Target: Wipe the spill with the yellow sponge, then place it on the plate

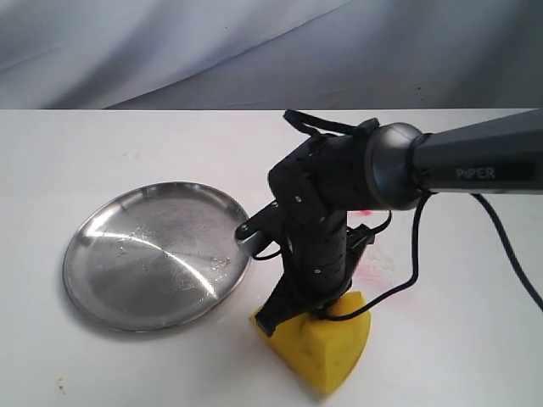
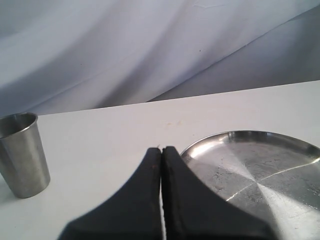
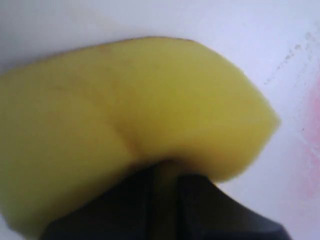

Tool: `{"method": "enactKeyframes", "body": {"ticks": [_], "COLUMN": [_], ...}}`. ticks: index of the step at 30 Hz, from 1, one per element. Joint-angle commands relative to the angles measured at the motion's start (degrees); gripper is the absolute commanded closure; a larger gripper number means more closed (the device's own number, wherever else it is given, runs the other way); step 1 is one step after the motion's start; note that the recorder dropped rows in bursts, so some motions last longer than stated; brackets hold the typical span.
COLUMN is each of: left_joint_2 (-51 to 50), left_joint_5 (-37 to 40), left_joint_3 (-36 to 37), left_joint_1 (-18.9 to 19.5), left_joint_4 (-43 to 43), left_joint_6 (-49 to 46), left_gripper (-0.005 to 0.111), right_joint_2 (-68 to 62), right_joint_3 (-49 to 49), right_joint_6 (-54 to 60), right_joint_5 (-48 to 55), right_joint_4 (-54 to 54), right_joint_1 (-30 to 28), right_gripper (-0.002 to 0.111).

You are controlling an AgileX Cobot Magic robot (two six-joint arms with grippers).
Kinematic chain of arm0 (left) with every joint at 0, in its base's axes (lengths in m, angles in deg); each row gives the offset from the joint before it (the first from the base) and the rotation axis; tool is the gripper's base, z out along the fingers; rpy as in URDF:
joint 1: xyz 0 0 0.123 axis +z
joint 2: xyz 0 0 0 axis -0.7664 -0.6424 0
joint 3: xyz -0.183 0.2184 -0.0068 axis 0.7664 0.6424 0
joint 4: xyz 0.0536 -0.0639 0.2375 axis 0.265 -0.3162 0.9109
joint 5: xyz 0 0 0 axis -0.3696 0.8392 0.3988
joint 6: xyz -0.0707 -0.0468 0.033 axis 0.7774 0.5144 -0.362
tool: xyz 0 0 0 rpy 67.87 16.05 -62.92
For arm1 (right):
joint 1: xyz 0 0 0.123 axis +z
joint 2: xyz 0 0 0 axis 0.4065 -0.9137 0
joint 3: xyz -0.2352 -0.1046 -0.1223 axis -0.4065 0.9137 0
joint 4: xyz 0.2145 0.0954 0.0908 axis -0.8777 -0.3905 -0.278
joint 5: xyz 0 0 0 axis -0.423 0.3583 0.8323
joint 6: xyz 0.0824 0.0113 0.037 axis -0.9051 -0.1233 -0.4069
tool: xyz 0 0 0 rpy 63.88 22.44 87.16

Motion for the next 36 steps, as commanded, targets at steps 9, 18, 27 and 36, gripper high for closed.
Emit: {"method": "enactKeyframes", "body": {"ticks": [9, 18, 27, 36], "left_joint_2": [0.2, 0.2, 0.2, 0.2], "left_joint_5": [-0.37, -0.37, -0.37, -0.37], "left_joint_3": [0.27, 0.27, 0.27, 0.27], "left_joint_1": [-0.35, -0.35, -0.35, -0.35], "left_joint_4": [-0.15, -0.15, -0.15, -0.15], "left_joint_6": [-0.02, -0.02, -0.02, -0.02], "left_gripper": [0.107, 0.107, 0.107, 0.107], "right_joint_2": [-5.1, -14.6, -14.14, -7.37], "right_joint_3": [-11.08, -26.62, -23.13, -7.75], "right_joint_6": [10.37, 10.49, 4.52, 4.01], "right_joint_5": [-2.9, 2.1, 1.18, -5.1], "right_joint_4": [-16.19, -20.09, -7.94, -8.32], "right_joint_1": [18.25, 19.88, 19.6, 10.25], "right_gripper": [0.108, 0.108, 0.108, 0.108]}}
